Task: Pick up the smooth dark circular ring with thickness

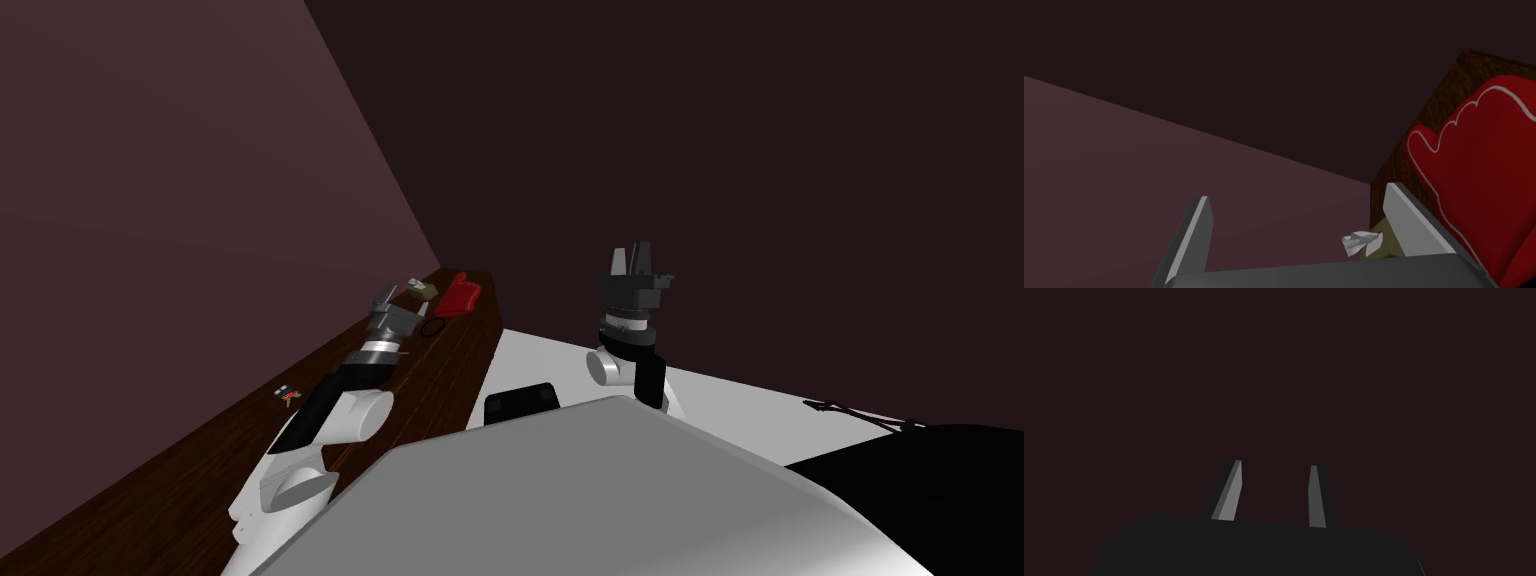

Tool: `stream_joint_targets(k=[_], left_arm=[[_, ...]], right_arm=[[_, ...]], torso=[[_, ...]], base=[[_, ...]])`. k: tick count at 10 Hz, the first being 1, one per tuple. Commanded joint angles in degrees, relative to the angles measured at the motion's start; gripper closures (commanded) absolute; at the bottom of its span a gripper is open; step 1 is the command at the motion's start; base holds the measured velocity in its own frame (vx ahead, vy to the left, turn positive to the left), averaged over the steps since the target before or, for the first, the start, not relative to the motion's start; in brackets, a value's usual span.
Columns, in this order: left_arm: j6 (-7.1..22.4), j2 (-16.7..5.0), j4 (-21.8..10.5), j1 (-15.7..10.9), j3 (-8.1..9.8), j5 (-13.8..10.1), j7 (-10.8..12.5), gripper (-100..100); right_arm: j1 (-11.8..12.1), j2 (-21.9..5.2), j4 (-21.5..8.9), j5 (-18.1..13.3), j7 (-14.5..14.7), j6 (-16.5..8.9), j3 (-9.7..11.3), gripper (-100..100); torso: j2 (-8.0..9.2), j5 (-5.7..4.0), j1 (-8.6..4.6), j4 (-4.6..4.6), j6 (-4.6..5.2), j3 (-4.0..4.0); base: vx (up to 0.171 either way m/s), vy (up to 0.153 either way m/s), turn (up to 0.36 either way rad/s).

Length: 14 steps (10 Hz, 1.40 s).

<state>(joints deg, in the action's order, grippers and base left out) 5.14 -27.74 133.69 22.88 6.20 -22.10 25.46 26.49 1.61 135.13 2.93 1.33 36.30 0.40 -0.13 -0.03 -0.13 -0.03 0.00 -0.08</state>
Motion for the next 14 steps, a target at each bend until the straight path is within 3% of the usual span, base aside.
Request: stream_joint_targets(k=[1, 2, 3, 4, 5, 6, 7, 8, 9, 10, 11, 12, 14], left_arm=[[2.4, -1.1, -0.2, -0.2, 0.38, -1.1, 1.3, -100], [4.3, -3.2, -0.5, -0.6, 1.08, -3.2, 3.4, -100], [5.6, -3.2, -0.5, -0.6, 1.08, -3.2, 3.4, -100], [7.3, -5.4, -0.8, -1.0, 1.72, -5.3, 5.3, -100], [8.9, -5.4, -0.8, -1.0, 1.72, -5.3, 5.3, -100], [10.4, -7.6, -1.1, -1.4, 2.3, -7.5, 7.2, -100], [12.0, -7.6, -1.1, -1.4, 2.3, -7.5, 7.2, -100], [13.8, -9.7, -1.5, -1.7, 2.81, -9.6, 8.9, -100], [15.5, -9.7, -1.5, -1.7, 2.81, -9.6, 8.9, -100], [17.4, -11.8, -1.9, -1.9, 3.25, -11.8, 10.5, -100], [18.7, -11.8, -1.9, -1.9, 3.25, -11.8, 10.5, -100], [20.4, -14.0, -2.4, -2.1, 3.63, -13.9, 12.0, -100], [22.0, -14.0, -2.4, -2.1, 3.63, -13.9, 12.0, -100]], right_arm=[[0.0, 0.0, 0.0, 0.0, 0.0, 0.0, 0.0, 0], [0.0, 0.0, 0.0, 0.0, 0.0, 0.0, 0.0, 0], [0.0, 0.0, 0.0, 0.0, 0.0, 0.0, 0.0, 0], [0.0, 0.0, 0.0, 0.0, 0.0, 0.0, 0.0, 0], [0.0, 0.0, 0.0, 0.0, 0.0, 0.0, 0.0, 0], [0.0, 0.0, 0.0, 0.0, 0.0, 0.0, 0.0, 0], [0.0, 0.0, 0.0, 0.0, 0.0, 0.0, 0.0, 0], [0.0, 0.0, 0.0, 0.0, 0.0, 0.0, 0.0, 0], [0.0, 0.0, 0.0, 0.0, 0.0, 0.0, 0.0, 0], [0.0, 0.0, 0.0, 0.0, 0.0, 0.0, 0.0, 0], [0.0, 0.0, 0.0, 0.0, 0.0, 0.0, 0.0, 0], [0.0, 0.0, 0.0, 0.0, 0.0, 0.0, 0.0, 0], [0.0, 0.0, 0.0, 0.0, 0.0, 0.0, 0.0, 0]], torso=[[0.0, 0.0, 0.0, 0.0, 0.0, 0.0], [0.01, 0.0, 0.02, 0.0, -0.01, 0.0], [-0.06, 0.0, 0.0, -0.01, 0.0, -0.03], [-0.03, 0.0, 0.02, -0.01, -0.01, -0.02], [-0.03, 0.0, 0.01, -0.01, 0.0, -0.02], [-0.01, 0.01, 0.03, -0.01, -0.01, -0.01], [-0.07, 0.0, 0.01, -0.01, -0.01, -0.04], [-0.04, 0.01, 0.03, -0.02, -0.01, -0.03], [-0.06, 0.01, 0.08, -0.01, -0.01, -0.03], [-0.07, 0.02, 0.08, -0.02, -0.01, -0.04], [-0.1, 0.01, 0.06, -0.03, -0.01, -0.06], [-0.07, 0.02, 0.06, -0.02, -0.01, -0.05], [-0.07, 0.01, 0.06, -0.02, -0.01, -0.05]], base=[[0.034, -0.031, -0.014], [0.056, -0.037, -0.025], [0.043, -0.03, -0.011], [0.039, -0.034, -0.015], [0.038, -0.027, -0.009], [0.059, -0.033, -0.008], [0.046, -0.025, -0.002], [0.05, -0.014, -0.001], [0.055, -0.014, 0.0], [0.065, -0.024, 0.009], [0.051, -0.022, 0.007], [0.062, -0.025, 0.018], [0.04, -0.013, 0.005]])
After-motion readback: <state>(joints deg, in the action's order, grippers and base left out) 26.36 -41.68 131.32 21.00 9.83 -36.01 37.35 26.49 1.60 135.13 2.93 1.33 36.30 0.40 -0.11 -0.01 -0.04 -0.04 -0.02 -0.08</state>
